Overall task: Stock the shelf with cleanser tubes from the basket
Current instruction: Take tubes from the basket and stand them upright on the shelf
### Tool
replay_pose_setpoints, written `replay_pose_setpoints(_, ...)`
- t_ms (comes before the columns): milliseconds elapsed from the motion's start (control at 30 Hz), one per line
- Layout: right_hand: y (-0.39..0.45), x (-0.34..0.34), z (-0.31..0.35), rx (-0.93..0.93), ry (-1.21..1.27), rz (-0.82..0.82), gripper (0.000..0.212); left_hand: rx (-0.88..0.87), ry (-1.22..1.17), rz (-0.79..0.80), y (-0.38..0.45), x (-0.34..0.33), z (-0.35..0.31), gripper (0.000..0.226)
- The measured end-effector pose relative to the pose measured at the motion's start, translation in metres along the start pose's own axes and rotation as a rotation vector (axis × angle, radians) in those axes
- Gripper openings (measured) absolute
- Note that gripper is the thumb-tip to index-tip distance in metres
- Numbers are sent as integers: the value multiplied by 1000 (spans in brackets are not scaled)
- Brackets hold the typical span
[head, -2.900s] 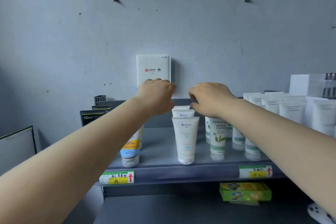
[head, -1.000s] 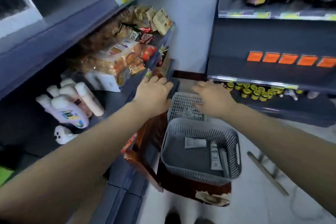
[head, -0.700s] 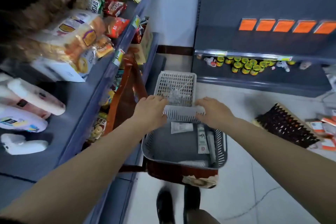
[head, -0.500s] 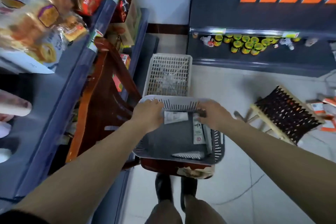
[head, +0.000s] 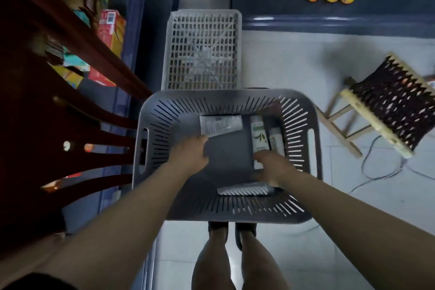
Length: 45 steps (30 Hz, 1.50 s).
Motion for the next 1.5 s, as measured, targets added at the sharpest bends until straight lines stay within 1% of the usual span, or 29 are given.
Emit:
replay_pose_setpoints(33, 7, -13, 2, 40, -43, 37, 54, 1, -22, 11, 9, -8, 3, 55)
replay_pose_setpoints(100, 19, -36, 7, 95, -151, 100, 57, -27, -64, 21, 26, -23, 5, 56)
replay_pose_setpoints(167, 32, -56, 11, 135, -252, 151, 56, -82, -93, -4, 42, -35, 6, 57)
replay_pose_setpoints(267, 48, -72, 18, 262, -445, 184, 44, -129, -100, -54, 64, -47, 8, 66)
replay_pose_setpoints(333, 56, -77, 20, 321, -493, 188, 39, -141, -100, -87, 76, -52, 9, 71)
replay_pose_setpoints(400, 64, -75, 22, 313, -471, 127, 35, -152, -99, -135, 86, -55, 12, 75)
replay_pose_setpoints(500, 79, -60, 14, 182, -284, 13, 32, -125, -51, -210, 98, -53, 19, 78)
replay_pose_setpoints(533, 82, -56, 11, 149, -235, -2, 32, -124, -36, -230, 101, -52, 22, 78)
replay_pose_setpoints(600, 86, -55, 11, 145, -183, 31, 41, -147, -23, -265, 108, -52, 26, 77)
replay_pose_setpoints(667, 86, -59, 19, 197, -230, 66, 50, -170, -13, -283, 110, -52, 29, 78)
replay_pose_setpoints(767, 84, -69, 31, 286, -377, 79, 46, -184, 19, -286, 108, -54, 30, 77)
replay_pose_setpoints(833, 84, -73, 33, 275, -376, 89, 44, -205, -2, -313, 102, -53, 29, 73)
replay_pose_setpoints(900, 85, -70, 28, 201, -240, 55, 40, -238, -113, -346, 97, -50, 29, 64)
replay_pose_setpoints(967, 86, -63, 21, 113, -1, -13, 37, -221, -292, -362, 93, -44, 35, 51)
replay_pose_setpoints(1033, 83, -53, 15, 49, 256, -54, 34, -150, -415, -366, 92, -41, 45, 36)
replay_pose_setpoints(1100, 78, -44, 13, 13, 446, -51, 35, -88, -491, -365, 91, -39, 51, 27)
replay_pose_setpoints(1200, 74, -34, 11, -27, 616, -63, 34, 4, -716, -415, 86, -30, 53, 20)
replay_pose_setpoints(1267, 68, -24, 14, -36, 731, -81, 30, 6, -741, -489, 75, -17, 48, 21)
replay_pose_setpoints(1400, 45, 5, 29, -12, 978, -146, 26, -55, -669, -562, 41, 14, 37, 24)
replay_pose_setpoints(1500, 14, 36, 46, 52, 1041, -151, 23, -64, -708, -608, 1, 49, 29, 24)
Point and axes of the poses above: each hand's wrist, its own y-axis towards the middle knuckle, its own x-axis out of the back of the hand, z = x × y, the point moved 5 cm from there along y, towards the middle knuckle, and after that the axes turned 4 degrees about -y, right-handed, at the moved point
